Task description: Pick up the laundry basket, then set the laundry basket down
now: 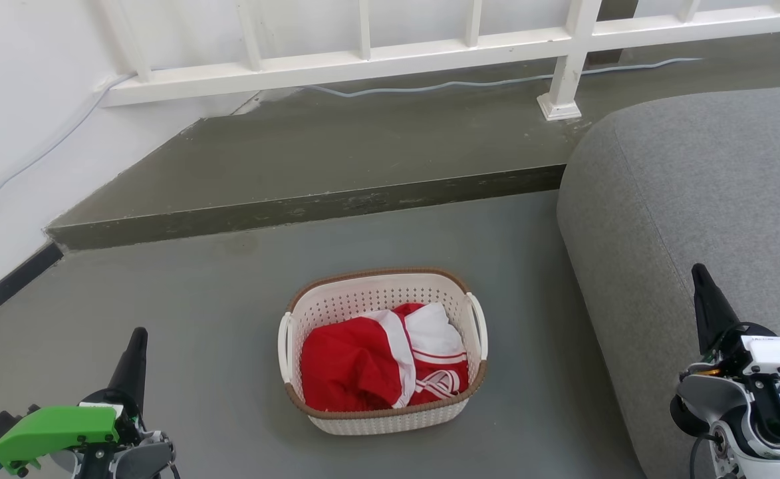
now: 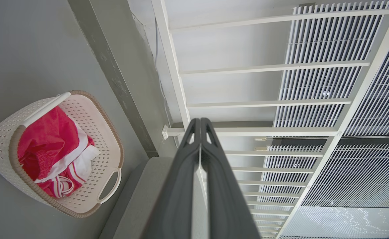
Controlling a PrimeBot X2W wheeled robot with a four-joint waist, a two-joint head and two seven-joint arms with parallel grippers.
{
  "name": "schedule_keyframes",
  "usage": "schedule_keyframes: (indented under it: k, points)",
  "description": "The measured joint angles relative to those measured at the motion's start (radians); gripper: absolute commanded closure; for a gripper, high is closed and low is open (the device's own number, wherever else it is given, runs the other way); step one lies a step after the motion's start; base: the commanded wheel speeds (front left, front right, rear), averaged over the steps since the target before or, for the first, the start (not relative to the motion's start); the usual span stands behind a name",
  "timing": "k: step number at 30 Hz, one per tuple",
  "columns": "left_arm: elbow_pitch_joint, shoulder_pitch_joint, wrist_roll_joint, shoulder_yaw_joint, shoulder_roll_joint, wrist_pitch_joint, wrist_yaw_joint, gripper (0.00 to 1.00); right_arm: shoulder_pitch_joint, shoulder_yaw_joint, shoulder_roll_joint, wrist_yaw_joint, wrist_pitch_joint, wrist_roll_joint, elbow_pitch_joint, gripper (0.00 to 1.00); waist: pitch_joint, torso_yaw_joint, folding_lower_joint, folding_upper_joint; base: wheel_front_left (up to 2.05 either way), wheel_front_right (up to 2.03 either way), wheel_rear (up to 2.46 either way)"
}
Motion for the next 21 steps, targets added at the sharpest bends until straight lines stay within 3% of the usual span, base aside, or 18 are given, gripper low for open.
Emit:
schedule_keyframes:
  k: [21]
  points:
    - [0.007, -0.001, 0.0, 0.002, 0.0, 0.0, -0.003, 1.0, -0.001, -0.001, 0.001, 0.0, 0.001, 0.0, 0.005, 1.0, 0.0, 0.0, 0.0, 0.0, 0.0, 0.0, 0.0]
